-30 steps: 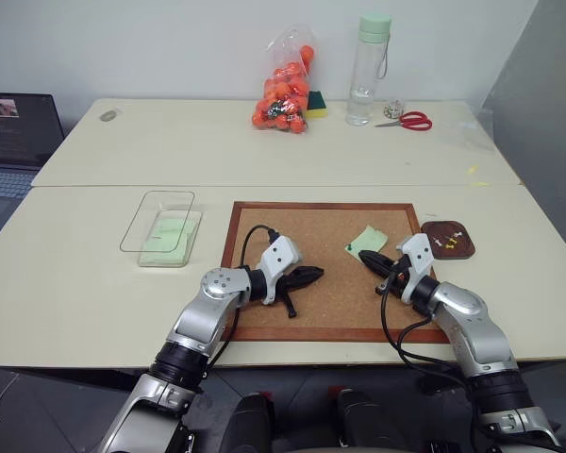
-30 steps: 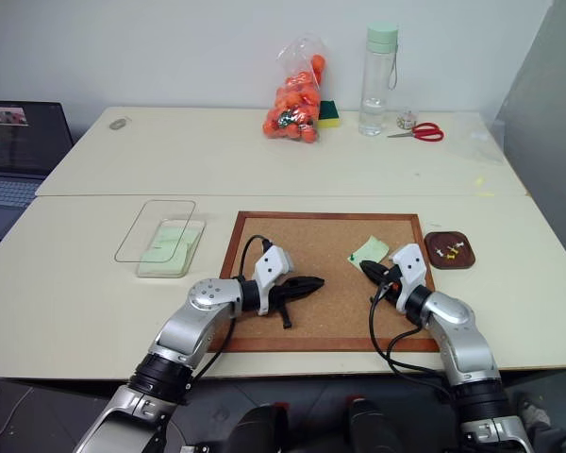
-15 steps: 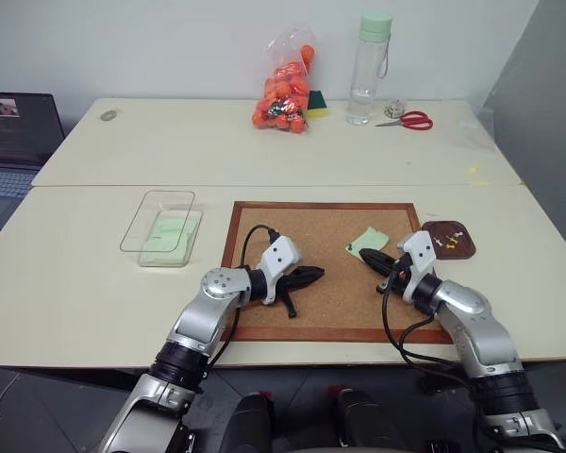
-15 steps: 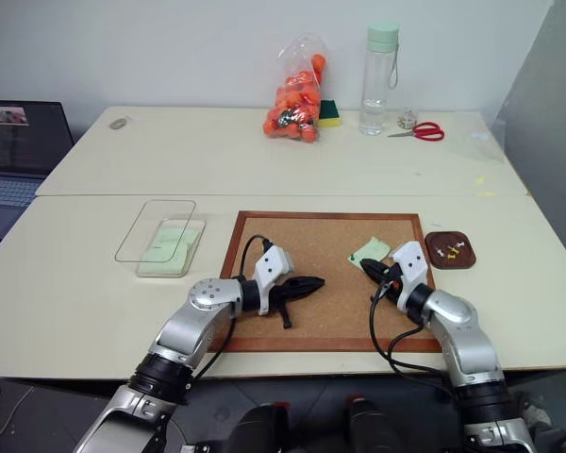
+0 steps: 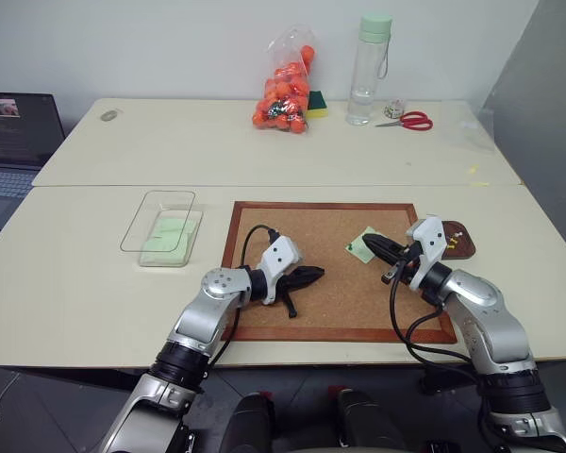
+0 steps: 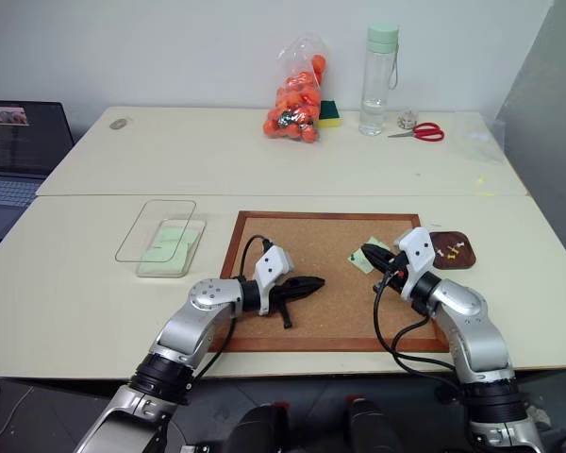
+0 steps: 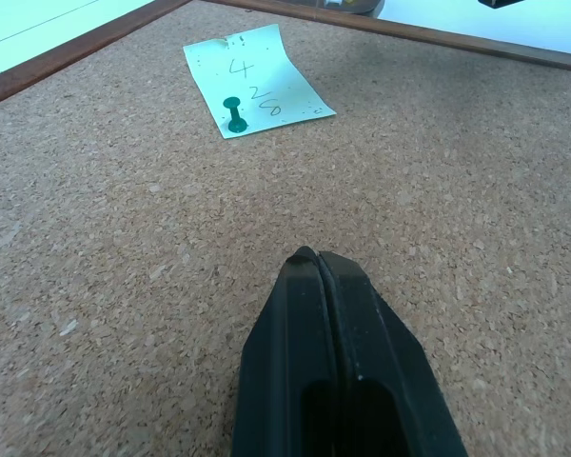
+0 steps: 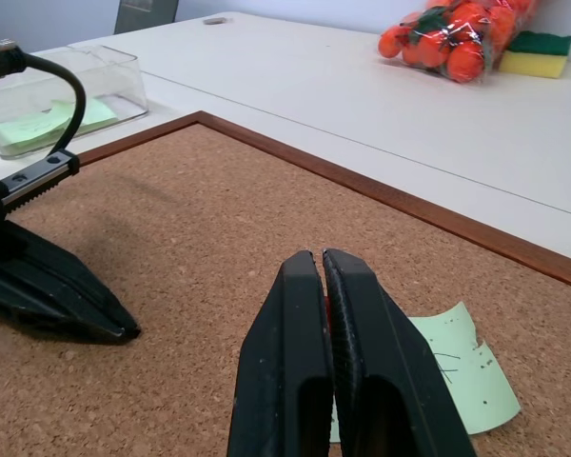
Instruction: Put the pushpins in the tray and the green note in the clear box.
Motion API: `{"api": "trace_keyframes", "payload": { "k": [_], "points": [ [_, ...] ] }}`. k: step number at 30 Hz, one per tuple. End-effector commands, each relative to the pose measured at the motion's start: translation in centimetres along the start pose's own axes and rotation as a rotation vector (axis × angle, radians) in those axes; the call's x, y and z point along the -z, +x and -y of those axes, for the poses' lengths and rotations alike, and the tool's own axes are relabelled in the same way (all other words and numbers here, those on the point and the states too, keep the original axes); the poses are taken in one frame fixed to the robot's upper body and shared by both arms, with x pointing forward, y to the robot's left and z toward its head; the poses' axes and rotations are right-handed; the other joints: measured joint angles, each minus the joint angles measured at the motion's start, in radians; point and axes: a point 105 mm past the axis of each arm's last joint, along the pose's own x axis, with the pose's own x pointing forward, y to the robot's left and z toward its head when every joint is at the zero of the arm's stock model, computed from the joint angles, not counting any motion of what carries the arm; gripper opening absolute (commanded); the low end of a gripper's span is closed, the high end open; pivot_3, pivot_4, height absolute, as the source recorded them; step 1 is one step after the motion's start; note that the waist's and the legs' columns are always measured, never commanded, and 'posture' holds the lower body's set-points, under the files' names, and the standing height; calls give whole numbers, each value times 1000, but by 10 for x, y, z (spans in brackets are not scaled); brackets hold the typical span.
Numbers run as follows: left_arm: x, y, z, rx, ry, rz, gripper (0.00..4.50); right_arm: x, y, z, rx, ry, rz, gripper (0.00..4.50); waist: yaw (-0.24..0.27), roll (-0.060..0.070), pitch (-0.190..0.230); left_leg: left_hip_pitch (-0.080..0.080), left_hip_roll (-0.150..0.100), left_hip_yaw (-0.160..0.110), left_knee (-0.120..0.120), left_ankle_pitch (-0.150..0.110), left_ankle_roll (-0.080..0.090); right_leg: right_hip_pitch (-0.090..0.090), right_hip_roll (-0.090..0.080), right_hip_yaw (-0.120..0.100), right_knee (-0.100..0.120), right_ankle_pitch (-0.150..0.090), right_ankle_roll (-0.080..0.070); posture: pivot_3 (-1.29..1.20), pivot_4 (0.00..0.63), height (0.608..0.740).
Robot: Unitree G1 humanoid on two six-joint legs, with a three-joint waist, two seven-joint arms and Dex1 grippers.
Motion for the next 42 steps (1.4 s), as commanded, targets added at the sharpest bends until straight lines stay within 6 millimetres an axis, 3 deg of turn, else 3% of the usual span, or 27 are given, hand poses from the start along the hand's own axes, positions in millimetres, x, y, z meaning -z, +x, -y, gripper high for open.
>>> {"api": "trace_keyframes", "payload": {
  "k": [1, 3, 7, 13, 18, 26, 35, 41, 42],
  "points": [
    [10, 4, 5, 20, -19, -34, 0, -17, -10, 28, 169, -10, 72, 40, 0, 0, 0, 0, 0, 0, 0, 0, 0, 0, 0, 0, 0, 0, 0, 0, 150, 740],
    [10, 4, 5, 19, -19, -35, 0, -16, -16, 53, 330, -23, 65, 40, 0, 0, 0, 0, 0, 0, 0, 0, 0, 0, 0, 0, 0, 0, 0, 0, 150, 740],
    [10, 4, 5, 21, -19, -35, 0, -15, -28, 85, 531, -23, 57, 40, 0, 0, 0, 0, 0, 0, 0, 0, 0, 0, 0, 0, 0, 0, 0, 0, 150, 740],
    [9, 5, 5, 23, -17, -33, 0, -4, -39, 115, 711, 24, 12, 40, -1, 1, 0, 0, 0, 1, 0, 0, 0, 0, 0, 1, 0, 0, 0, 0, 150, 740],
    [9, 5, 5, 22, -16, -32, 0, 3, -38, 126, 758, 50, -17, 40, -1, 1, -1, 0, 0, 1, 0, 0, 0, 0, 0, 1, 0, 0, 0, 0, 150, 740],
    [10, 2, 4, 16, -17, -37, 0, 11, -39, 129, 771, 78, -43, 40, -1, 1, -1, 0, 0, 1, 0, 0, 0, 0, 0, 1, 0, 0, 0, 0, 150, 740],
    [11, 0, 3, 10, -14, -41, 0, 15, -46, 126, 780, 81, -55, 1752, -1, 2, -1, 0, 0, 1, 0, 0, 0, 0, 0, 1, 0, 0, 0, 0, 150, 740],
    [10, 2, 3, 13, -14, -40, 0, 15, -49, 126, 793, 78, -57, 3259, -2, 2, -1, 0, 0, 1, 0, 0, 0, 0, 0, 1, 0, 0, 0, 0, 150, 740],
    [10, 2, 3, 14, -13, -39, 0, 12, -48, 125, 787, 64, -49, 3351, -2, 2, -1, 0, 0, 1, 0, 0, 0, 0, 0, 1, 0, 0, 0, 0, 150, 740]
  ]
}}
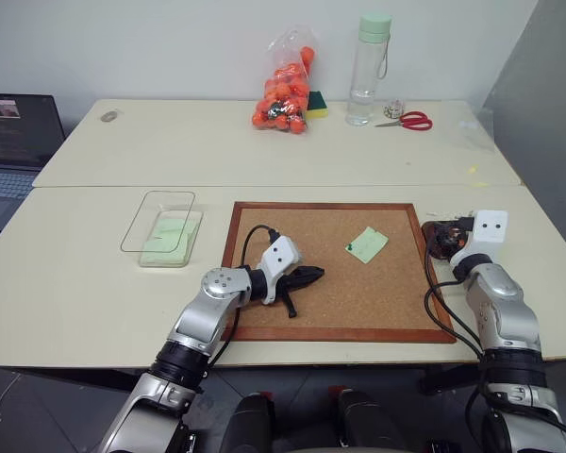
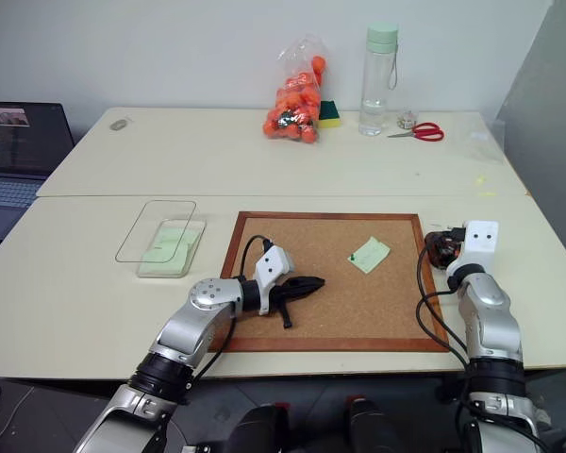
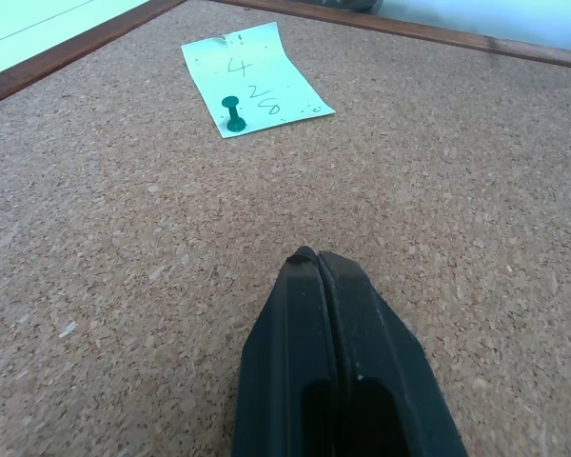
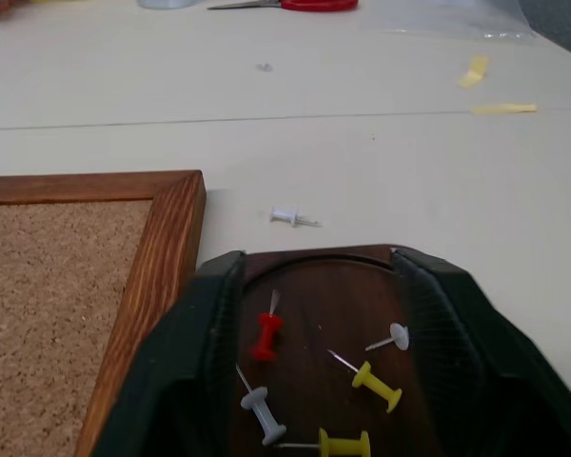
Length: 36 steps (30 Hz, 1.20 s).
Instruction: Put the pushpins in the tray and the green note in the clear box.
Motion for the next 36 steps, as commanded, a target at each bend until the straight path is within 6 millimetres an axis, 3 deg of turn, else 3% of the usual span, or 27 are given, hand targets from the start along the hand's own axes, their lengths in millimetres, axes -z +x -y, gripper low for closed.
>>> {"api": "trace_keyframes", "payload": {
  "k": [1, 6, 10, 14, 20, 30, 36],
  "points": [
    [10, 3, 5, 18, -16, -37, 0, -28, -4, -1, -16, -32, 104, 3571, 0, 0, 0, 0, 0, 0, 0, 0, 0, 0, 0, 0, 0, 0, 0, 0, 150, 740],
    [10, 3, 4, 18, -15, -37, 0, -36, -18, -46, -294, -88, 161, 3725, 0, 0, 0, 0, 0, 0, 0, 0, 0, 0, 0, 0, 0, 0, 0, 0, 150, 740],
    [11, 3, 5, 19, -17, -39, 0, -34, -54, -105, -675, -129, 192, 3725, 1, 0, 0, 0, 0, -1, 0, 0, 0, 0, 0, -1, 0, 0, 0, 0, 150, 740],
    [11, 3, 4, 12, -15, -36, 0, -25, -65, -128, -786, -158, 179, 3725, 0, 0, 0, 0, 0, -1, 0, 0, 0, 0, 0, -1, 0, 0, 0, 0, 150, 740],
    [10, 4, 5, 15, -16, -32, 0, -9, -57, -147, -829, -113, 128, 3725, 0, 0, 0, 0, 0, -1, 0, 0, 0, 0, 0, -1, 0, 0, 1, 0, 150, 740],
    [11, 3, 6, 6, -21, -30, 0, 13, -36, -155, -800, -122, 53, 3725, 0, 0, 0, 0, 0, -1, 0, 0, 0, 0, 0, -1, 0, 0, 1, 0, 150, 740],
    [11, 2, 7, 3, -21, -30, 0, 9, -30, -154, -783, -96, 66, 2596, -1, 0, 0, 0, 0, 0, 0, 0, 0, 0, 0, -1, 0, 0, 1, 0, 150, 740]
  ]
}}
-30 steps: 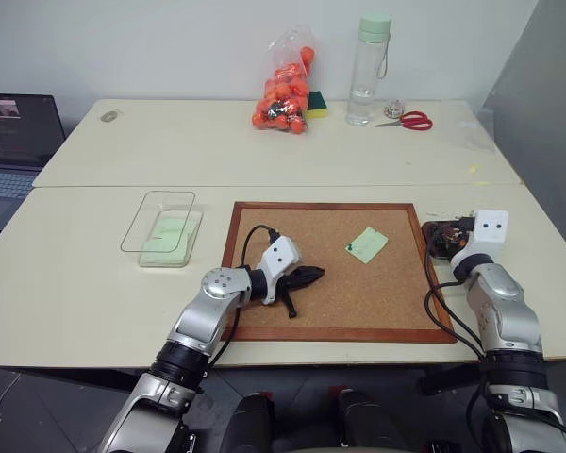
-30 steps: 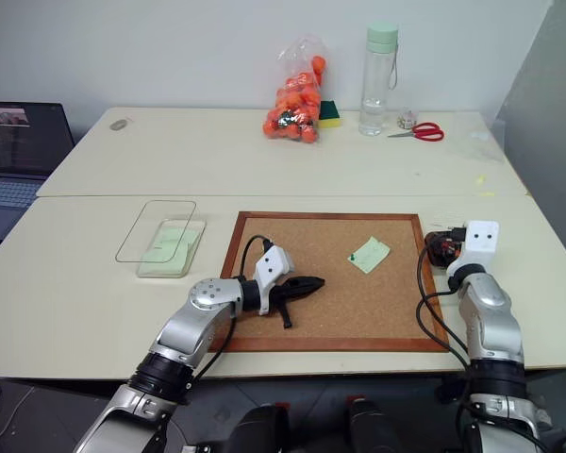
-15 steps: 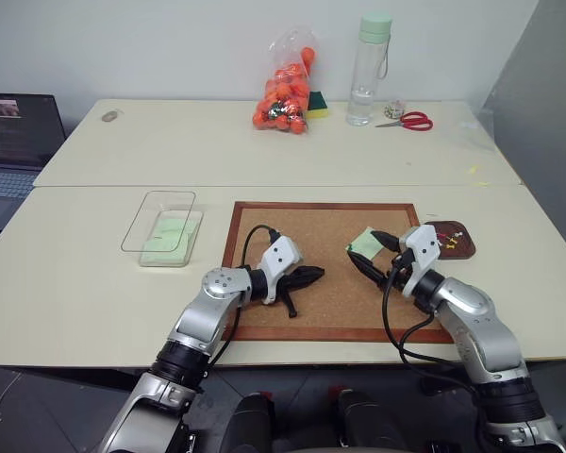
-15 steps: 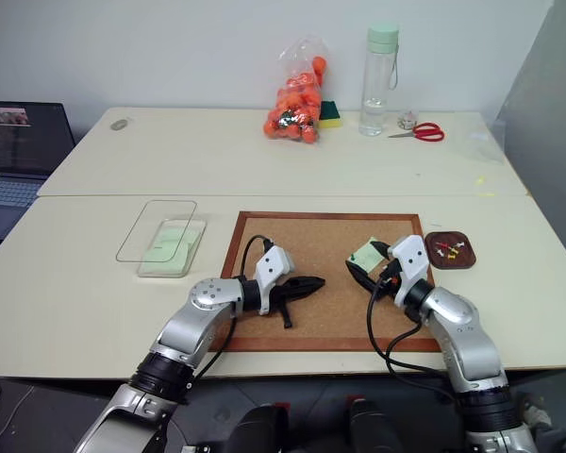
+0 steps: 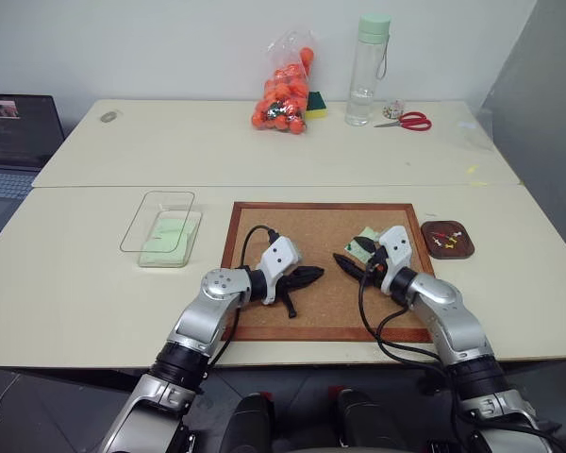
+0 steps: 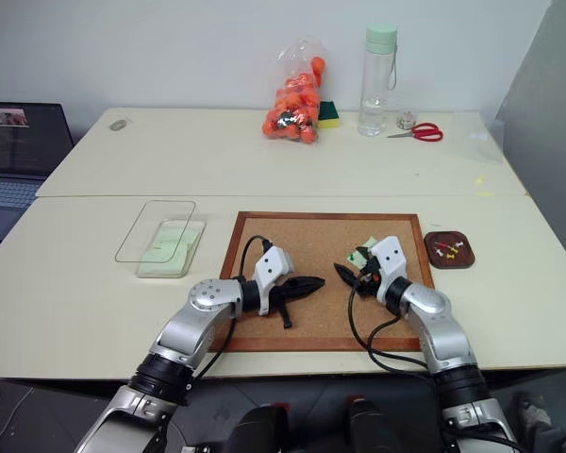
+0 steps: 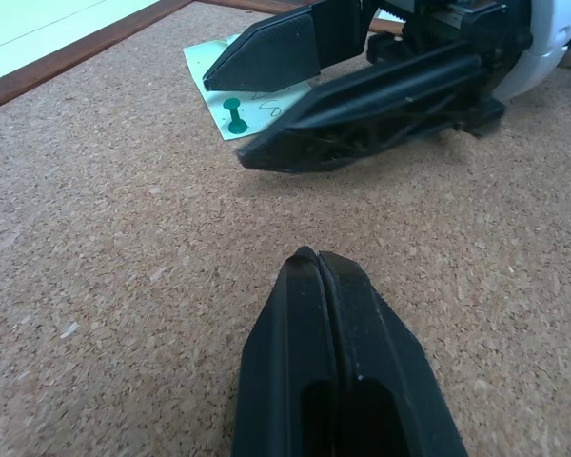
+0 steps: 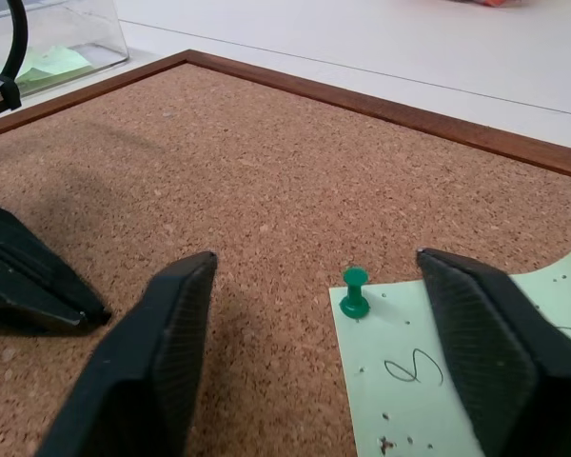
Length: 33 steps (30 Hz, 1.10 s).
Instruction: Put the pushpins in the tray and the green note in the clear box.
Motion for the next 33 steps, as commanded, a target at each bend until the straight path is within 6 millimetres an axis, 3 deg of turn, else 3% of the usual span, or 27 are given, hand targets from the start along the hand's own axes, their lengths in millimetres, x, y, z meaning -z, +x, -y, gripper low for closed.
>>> {"api": "trace_keyframes", "payload": {
  "k": [1, 13, 20, 27, 33],
  "points": [
    [10, 1, 6, 9, -24, -34, 0, -8, 4, 5, 18, 1, 33, 2435, 0, 0, 0, 0, 0, 0, 0, 0, 0, 0, 0, 0, 0, 0, 0, 0, 150, 740],
    [8, 3, 4, 12, -20, -32, 0, -5, 7, 4, 15, -8, 24, 61, -1, 0, 0, 0, 0, 0, 0, 0, 0, 0, 0, 0, 0, 0, 0, 0, 150, 740],
    [9, 2, 4, 9, -21, -35, 0, -9, 7, 5, 21, -38, 33, 61, -1, 0, 0, 0, 0, 0, 0, 0, 0, 0, 0, 0, 0, 0, 0, 0, 150, 740],
    [10, 1, 4, 5, -24, -35, 0, -51, -3, 2, 12, -35, 184, 61, 0, 0, 0, -1, 0, 0, 0, 0, 0, 0, 0, 0, 0, 0, 0, 0, 150, 740],
    [10, 2, 4, 8, -21, -37, 0, -61, -10, 0, 1, -52, 194, 61, 0, 0, 0, -1, 0, 0, 0, 0, 0, -1, 0, 0, 0, 0, 0, 0, 150, 740]
  ]
}}
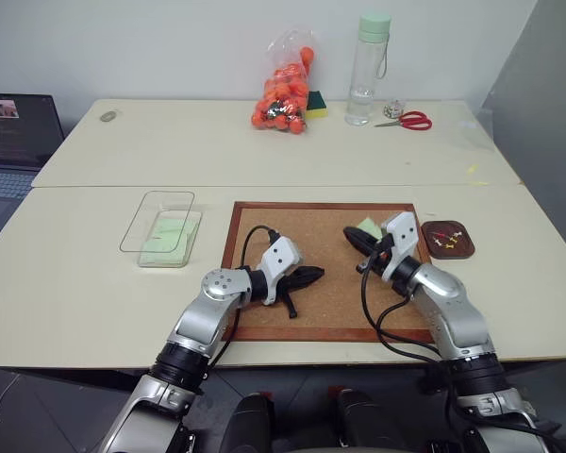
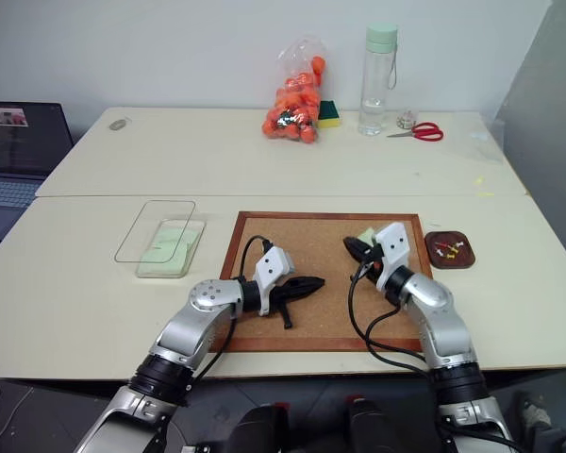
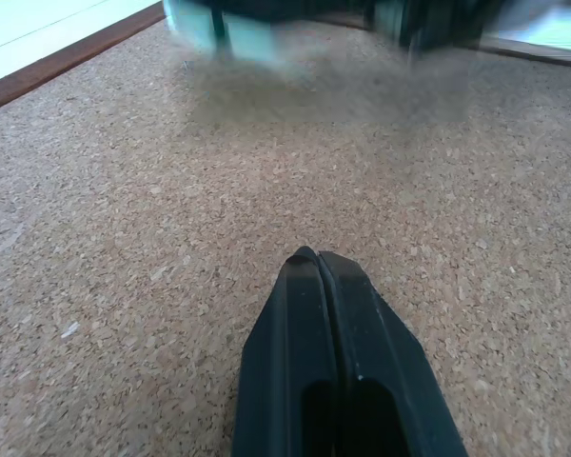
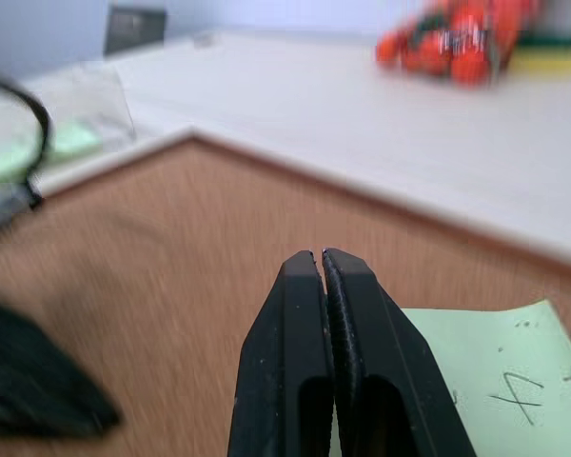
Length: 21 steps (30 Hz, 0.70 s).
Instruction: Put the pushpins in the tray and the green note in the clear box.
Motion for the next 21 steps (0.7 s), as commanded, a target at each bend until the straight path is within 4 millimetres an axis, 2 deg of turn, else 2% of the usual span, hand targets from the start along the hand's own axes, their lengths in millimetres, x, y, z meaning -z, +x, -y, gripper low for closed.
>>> {"api": "trace_keyframes", "payload": {
  "k": [1, 4, 11, 16, 17, 18, 19, 21],
  "points": [
    [11, 3, 4, 15, -21, -37, 0, -15, -3, 1, -6, -15, 37, 61, 0, 0, 0, 0, 0, 0, 0, 0, 0, 0, 0, 0, 0, 0, 0, 0, 150, 740],
    [9, 4, 4, 15, -13, -32, 0, -17, -3, 0, -14, -12, 36, 61, 0, 0, 0, 0, 0, 0, 0, 0, 0, 0, 0, 0, 0, 0, 0, 0, 150, 740],
    [-28, 0, -9, 0, 243, 63, 0, -26, -11, -9, -136, 37, 14, 61, 1, -1, 1, -1, 0, 0, 0, 0, 0, -1, 0, 0, 0, 0, 0, 0, 150, 740],
    [-57, -11, -13, 72, 385, 145, 855, -41, -16, 1, -179, 78, -3, 0, 1, -1, 1, -1, 0, 0, 0, 0, 0, -1, 0, 0, 0, 0, 0, 0, 150, 740],
    [-60, -12, -14, 76, 377, 158, 911, -43, -16, 3, -177, 81, -2, 0, 1, -1, 1, -1, 0, 0, 0, 0, 0, -1, 0, 0, 0, 0, 0, 0, 150, 740],
    [-64, -13, -14, 76, 350, 179, 1243, -45, -15, 5, -170, 81, 2, 0, -1, -1, 1, -1, 0, 0, 0, 0, 0, -1, 0, 0, 0, 0, 0, 0, 150, 740],
    [-67, -14, -14, 78, 330, 193, 1327, -46, -14, 6, -166, 82, 5, 0, -3, -1, 1, -1, 0, 1, 0, 0, 0, -1, 0, 0, 0, 0, 0, 0, 150, 740],
    [-71, -16, -11, 77, 183, 249, 1784, -49, -12, 11, -127, 70, 19, 0, -4, -1, 1, -1, 0, 0, 0, 0, 0, -1, 1, 0, 0, 0, 0, 0, 150, 740]
  ]
}}
